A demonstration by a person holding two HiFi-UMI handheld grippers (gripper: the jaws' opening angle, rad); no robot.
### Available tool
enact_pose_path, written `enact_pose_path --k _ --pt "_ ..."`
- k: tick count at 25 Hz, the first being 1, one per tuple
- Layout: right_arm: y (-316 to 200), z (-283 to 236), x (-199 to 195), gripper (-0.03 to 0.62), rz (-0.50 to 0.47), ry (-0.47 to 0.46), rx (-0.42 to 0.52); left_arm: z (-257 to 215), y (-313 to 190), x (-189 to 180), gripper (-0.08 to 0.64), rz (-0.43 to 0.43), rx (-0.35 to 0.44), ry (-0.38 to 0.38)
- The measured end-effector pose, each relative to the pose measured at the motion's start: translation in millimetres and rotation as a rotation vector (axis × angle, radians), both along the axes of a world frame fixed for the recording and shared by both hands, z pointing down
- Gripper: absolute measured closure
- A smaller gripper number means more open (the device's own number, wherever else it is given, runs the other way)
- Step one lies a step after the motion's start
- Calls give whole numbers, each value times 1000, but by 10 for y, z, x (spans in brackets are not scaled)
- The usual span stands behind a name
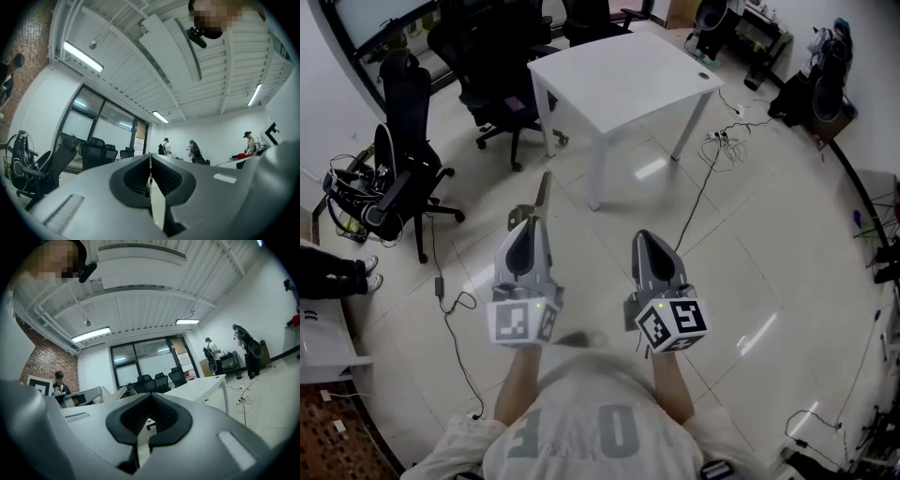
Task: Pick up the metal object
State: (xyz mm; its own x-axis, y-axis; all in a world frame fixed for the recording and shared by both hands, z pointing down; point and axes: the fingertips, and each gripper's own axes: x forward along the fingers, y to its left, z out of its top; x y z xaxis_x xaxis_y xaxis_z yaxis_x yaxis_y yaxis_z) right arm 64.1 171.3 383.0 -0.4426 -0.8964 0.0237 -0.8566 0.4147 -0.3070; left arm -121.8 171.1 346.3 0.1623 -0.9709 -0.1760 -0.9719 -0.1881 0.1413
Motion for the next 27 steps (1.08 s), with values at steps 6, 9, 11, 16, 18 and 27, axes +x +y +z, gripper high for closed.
enact_pose_path --k 6,9,11,16,18,27 --pt "139 -208 -153 581 -20 91 46 -91 100 82 554 48 24 -9" --pt "182 -231 -231 581 -9 85 55 -61 129 62 554 68 14 -14" --pt "239 -176 -312 581 -13 94 42 -12 135 8 554 74 1 -11" --pt "295 -154 -343 581 -12 91 35 51 162 -62 554 70 -28 -3" --pt "313 -156 -324 581 -6 91 36 77 178 -56 554 74 -36 -2" --pt "308 -187 -333 581 0 104 47 2 182 -131 554 58 -15 28"
